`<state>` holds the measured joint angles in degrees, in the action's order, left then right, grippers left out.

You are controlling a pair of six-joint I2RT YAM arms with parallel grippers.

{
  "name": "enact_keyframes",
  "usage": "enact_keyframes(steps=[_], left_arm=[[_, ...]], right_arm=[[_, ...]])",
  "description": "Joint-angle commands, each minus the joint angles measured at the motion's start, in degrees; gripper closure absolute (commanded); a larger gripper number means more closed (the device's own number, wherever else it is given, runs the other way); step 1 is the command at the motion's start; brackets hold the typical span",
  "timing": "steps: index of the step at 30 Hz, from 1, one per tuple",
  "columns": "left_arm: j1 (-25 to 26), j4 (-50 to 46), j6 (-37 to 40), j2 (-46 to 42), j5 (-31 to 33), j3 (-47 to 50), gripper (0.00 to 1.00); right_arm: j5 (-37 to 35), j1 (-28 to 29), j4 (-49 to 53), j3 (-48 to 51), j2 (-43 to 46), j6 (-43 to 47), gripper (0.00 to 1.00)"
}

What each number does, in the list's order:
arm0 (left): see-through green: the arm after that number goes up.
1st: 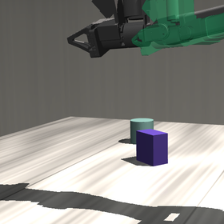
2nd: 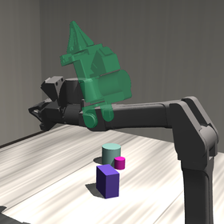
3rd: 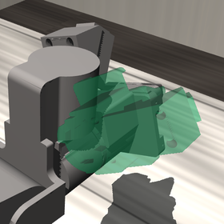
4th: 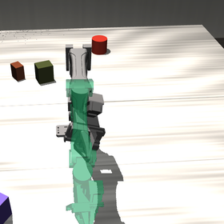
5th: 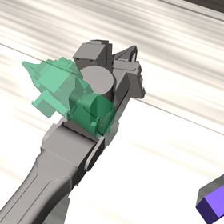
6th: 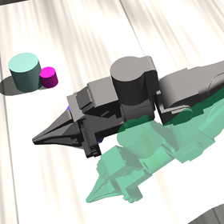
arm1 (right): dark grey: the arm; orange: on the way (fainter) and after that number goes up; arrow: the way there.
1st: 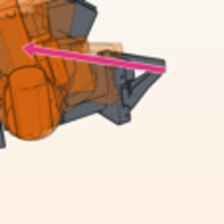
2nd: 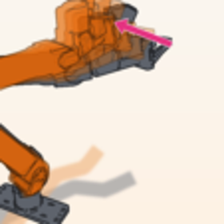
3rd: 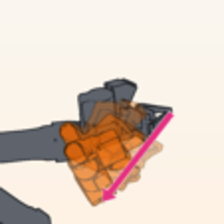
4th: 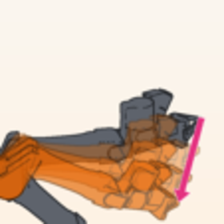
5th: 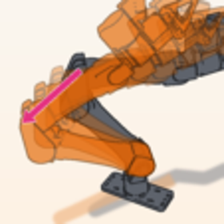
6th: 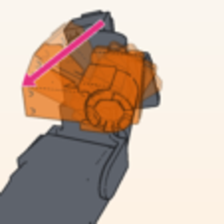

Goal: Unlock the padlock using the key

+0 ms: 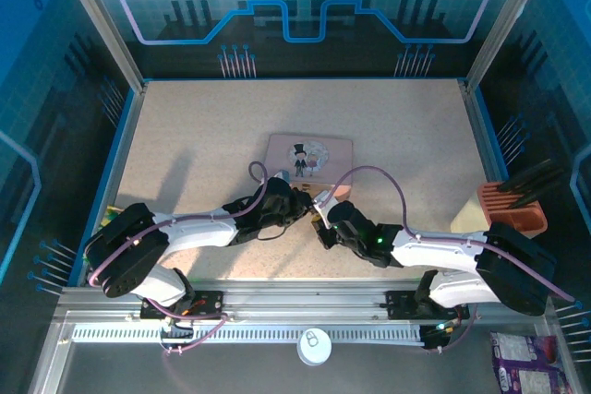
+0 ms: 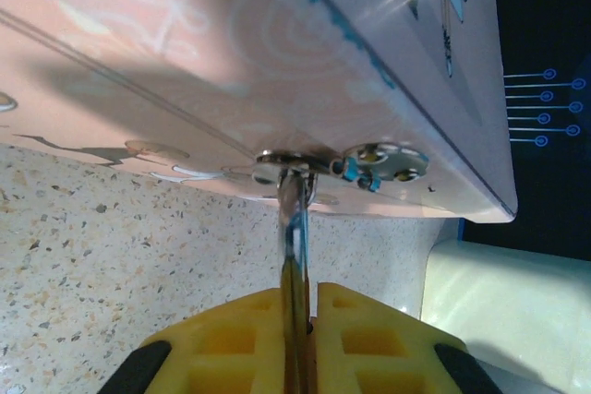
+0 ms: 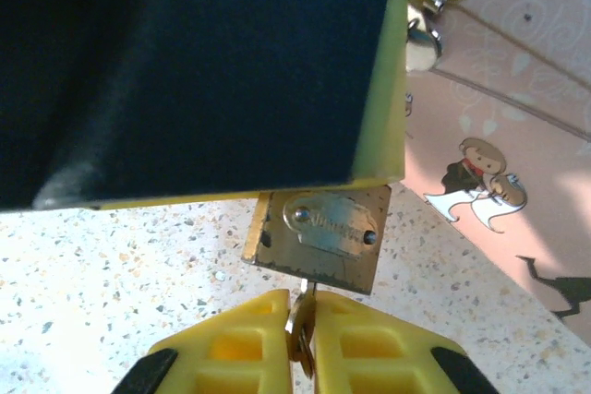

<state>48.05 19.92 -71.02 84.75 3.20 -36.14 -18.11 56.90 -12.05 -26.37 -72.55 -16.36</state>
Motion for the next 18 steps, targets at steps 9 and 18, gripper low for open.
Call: enact_keyframes(steps=[9,18], left_arm=[[0.7,5.0,0.7,0.2,-0.8,-0.9,1.00],[0.6,5.8,1.0,0.4,0.0,0.1,0.97]], right_arm=[[6.5,-2.2,-4.1,-1.3,-1.4,-6.1,0.92],[12.4,-5.7,-6.7,1.4,0.0,-12.0,0.95]])
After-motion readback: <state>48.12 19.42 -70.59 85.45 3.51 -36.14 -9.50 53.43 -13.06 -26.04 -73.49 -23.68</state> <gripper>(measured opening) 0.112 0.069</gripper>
